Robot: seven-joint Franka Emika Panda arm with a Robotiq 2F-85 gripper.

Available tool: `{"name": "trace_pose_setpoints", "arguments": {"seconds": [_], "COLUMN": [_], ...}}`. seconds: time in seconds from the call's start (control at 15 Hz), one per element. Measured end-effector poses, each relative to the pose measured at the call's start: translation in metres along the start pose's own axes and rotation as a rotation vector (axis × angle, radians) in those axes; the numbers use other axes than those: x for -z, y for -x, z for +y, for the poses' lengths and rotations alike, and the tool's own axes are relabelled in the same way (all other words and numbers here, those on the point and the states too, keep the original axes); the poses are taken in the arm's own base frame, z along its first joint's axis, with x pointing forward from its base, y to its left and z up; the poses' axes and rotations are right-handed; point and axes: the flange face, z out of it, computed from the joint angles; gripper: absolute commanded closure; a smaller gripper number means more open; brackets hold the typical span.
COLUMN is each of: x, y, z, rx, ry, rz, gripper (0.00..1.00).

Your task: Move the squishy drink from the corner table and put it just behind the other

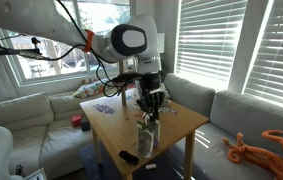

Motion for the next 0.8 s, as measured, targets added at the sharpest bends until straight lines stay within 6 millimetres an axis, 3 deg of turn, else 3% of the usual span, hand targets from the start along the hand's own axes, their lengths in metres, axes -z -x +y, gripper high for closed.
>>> {"name": "trace_pose_setpoints", "arguments": {"seconds": [0.8], "x": [-0.004], "y": [0.001], "z": [0.014], "rx": [-0.051], "ry": [0.040], "rz": [0.002], "gripper": [0.95]}}
